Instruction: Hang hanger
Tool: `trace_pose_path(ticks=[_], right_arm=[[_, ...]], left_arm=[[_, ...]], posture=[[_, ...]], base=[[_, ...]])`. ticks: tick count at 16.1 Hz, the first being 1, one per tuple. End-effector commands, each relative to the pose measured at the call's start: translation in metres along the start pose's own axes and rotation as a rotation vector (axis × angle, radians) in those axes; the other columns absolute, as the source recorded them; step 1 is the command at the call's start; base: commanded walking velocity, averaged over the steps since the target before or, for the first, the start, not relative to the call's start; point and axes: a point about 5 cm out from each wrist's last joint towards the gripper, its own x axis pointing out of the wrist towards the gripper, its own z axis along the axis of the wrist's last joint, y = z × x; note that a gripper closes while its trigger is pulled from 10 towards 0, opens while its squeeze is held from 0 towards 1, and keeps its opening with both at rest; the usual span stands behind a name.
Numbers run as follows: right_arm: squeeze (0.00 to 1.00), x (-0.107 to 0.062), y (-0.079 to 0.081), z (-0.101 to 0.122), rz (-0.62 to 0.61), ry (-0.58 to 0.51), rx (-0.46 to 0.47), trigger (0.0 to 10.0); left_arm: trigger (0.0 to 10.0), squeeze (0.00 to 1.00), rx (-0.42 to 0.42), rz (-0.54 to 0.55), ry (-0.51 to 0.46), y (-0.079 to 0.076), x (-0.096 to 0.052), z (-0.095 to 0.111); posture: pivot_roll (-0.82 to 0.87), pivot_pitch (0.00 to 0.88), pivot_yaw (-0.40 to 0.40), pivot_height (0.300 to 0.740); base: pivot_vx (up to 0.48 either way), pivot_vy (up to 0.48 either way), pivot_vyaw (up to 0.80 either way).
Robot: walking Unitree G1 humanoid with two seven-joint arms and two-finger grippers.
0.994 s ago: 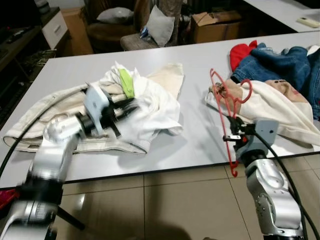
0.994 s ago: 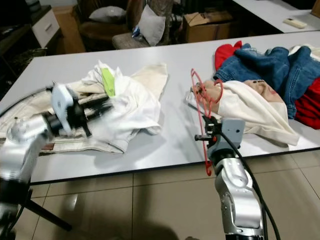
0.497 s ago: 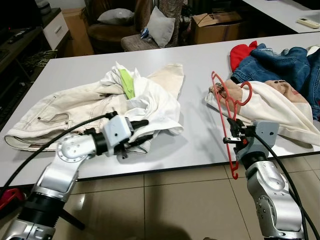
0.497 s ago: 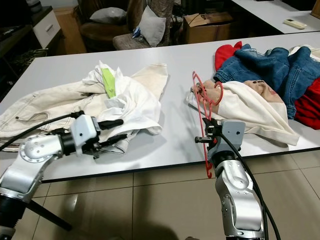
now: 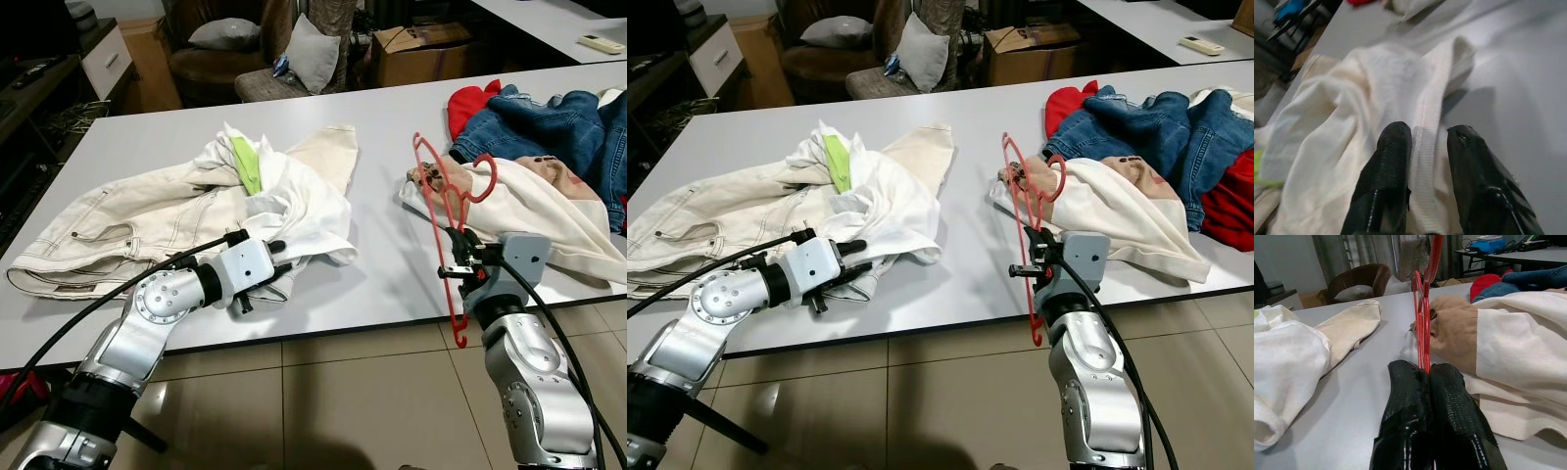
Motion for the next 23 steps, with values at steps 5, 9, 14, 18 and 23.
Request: trace_pose_path(ticks=[5,9,14,18,23], right_arm=[[0.00,-0.002,0.002,0.002,0.007,-0.005,0.011,10.0],[0.00,-0.001,0.001,0.002,0.005,-0.003,0.010,10.0],[0.00,-0.003,-0.002,0.000,0.004,0.004,0.006,10.0],[0.00,-0.005,-0.002,0.000,0.012,0.001,0.009,10.0],[0.00,-0.030,0.013,0.025,0.367,-0.097,0.160,10.0]], left_arm=[[0.0,0.00,0.032,0.055,0.034,0.010,0.001,-0.002],[0.0,0.00,-0.011,0.043,0.000,0.012,0.002,0.002],[0.0,0.00,-0.385,-0.023,-0.268,0.039,-0.006,0.051],[0.0,0.00,-0.429,0.113,-0.413,0.078,-0.014,0.079],[0.0,0.00,-0.239,0.295,-0.331,0.097,-0.014,0.083]], posture=[[-0.10,0.000,0.121,0.740],[-0.10,0.000,0.119,0.740],[-0.09,0.000,0.111,0.740],[-0.09,0.000,0.116,0.740],[-0.10,0.000,0.129,0.740]], base=[[0.000,0.000,0.00],[0.000,0.000,0.00],[0.000,0.000,0.00],[0.000,0.000,0.00],[0.000,0.000,0.00]])
